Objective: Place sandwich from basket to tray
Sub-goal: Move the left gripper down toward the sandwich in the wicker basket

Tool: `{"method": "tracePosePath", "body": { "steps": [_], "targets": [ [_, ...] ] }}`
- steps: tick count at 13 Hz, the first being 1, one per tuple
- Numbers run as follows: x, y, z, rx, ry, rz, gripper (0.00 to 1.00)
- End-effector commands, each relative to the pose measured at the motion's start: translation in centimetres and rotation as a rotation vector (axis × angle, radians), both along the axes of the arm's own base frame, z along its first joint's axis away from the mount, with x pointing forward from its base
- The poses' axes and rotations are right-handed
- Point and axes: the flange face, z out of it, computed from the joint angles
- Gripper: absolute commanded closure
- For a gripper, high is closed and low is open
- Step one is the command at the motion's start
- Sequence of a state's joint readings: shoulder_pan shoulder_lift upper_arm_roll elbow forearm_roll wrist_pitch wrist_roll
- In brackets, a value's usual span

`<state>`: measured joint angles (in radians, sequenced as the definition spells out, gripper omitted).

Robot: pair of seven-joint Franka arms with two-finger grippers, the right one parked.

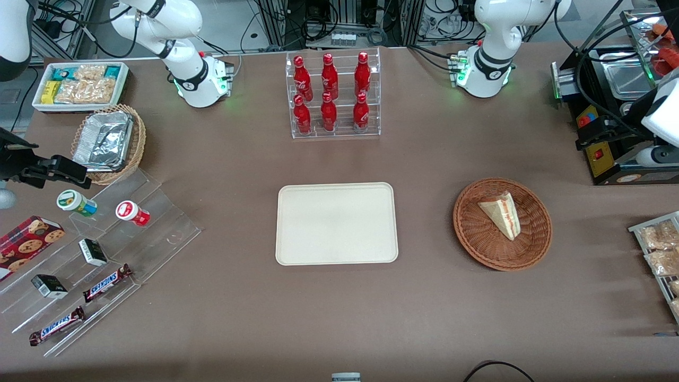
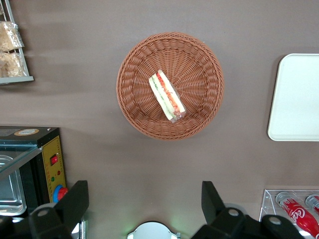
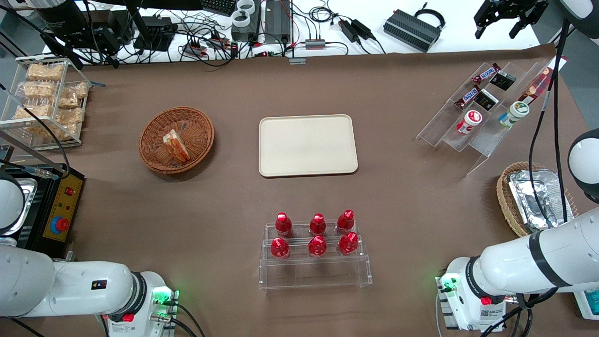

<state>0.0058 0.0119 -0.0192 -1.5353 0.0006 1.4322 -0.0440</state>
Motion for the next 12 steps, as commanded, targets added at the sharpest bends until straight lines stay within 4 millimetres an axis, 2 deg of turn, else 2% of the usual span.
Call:
{"method": "tracePosePath", "body": {
  "steps": [1, 4, 8, 12],
  "targets": [
    [0.2, 0.0, 0.3, 0.001, 0.006, -0.021, 0.00],
    [1.5, 0.1, -1.9, 0.006, 0.006, -0.002, 0.00],
    [2.1, -0.2, -9.1, -0.005, 0.015, 0.004, 0.00],
    [2.5, 0.0, -14.4, 0.004, -0.004, 0.094, 0.00]
  ]
}}
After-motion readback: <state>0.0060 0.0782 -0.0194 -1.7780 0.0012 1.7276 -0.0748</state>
